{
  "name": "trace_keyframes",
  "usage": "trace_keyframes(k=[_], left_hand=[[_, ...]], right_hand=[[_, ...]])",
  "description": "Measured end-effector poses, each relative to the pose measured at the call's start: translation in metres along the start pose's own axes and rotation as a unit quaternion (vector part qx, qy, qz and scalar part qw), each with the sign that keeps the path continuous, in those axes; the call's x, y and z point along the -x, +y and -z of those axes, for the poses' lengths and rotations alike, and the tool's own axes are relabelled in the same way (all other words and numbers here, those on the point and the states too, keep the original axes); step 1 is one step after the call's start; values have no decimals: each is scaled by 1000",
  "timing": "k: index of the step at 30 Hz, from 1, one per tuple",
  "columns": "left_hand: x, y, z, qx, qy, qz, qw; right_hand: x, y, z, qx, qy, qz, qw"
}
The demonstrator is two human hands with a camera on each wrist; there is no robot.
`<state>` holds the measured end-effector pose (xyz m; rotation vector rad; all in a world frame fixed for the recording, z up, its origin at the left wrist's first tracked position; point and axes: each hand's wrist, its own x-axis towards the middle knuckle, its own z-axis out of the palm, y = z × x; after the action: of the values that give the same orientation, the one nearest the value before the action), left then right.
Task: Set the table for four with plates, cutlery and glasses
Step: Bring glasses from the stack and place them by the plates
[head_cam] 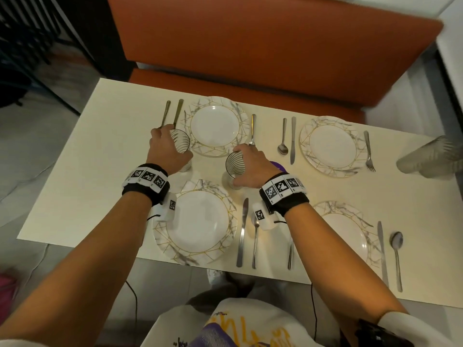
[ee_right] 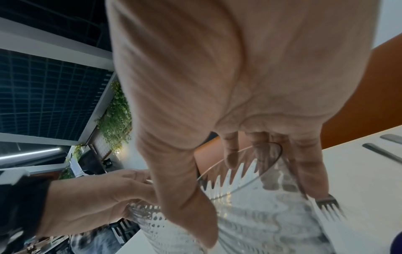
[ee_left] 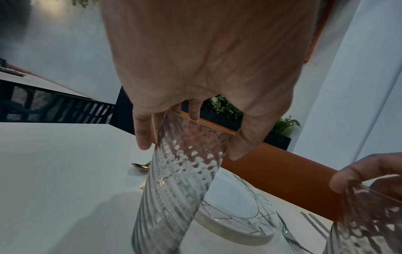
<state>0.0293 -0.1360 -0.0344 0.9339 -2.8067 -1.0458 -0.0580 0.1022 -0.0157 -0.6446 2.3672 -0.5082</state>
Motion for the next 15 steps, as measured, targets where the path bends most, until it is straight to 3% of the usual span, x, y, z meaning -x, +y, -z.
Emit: trace_keyframes(k=[7, 15], left_hand=[[2, 11, 6, -99, 16, 6, 995], [9, 55, 6, -139, 61, -79, 985]], right_hand=[[4, 0, -2, 1, 10, 5, 1000], [25, 27, 19, -46, 33, 10, 998]])
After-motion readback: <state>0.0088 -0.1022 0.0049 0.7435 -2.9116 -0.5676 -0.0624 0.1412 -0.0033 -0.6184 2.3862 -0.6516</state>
